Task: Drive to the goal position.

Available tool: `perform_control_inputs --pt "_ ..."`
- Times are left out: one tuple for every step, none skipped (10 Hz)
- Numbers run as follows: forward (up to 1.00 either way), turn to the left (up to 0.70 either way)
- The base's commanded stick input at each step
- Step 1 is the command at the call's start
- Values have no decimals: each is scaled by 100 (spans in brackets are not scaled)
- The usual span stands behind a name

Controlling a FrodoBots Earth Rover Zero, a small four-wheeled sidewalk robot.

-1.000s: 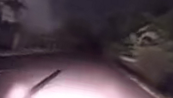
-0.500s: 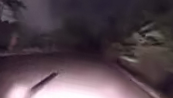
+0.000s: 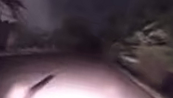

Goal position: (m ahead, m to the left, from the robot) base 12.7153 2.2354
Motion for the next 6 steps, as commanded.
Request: perform_control_inputs --pt "50 0" --pt "50 0" --pt "50 0" --pt "50 0" --pt "50 0" --pt "50 0"
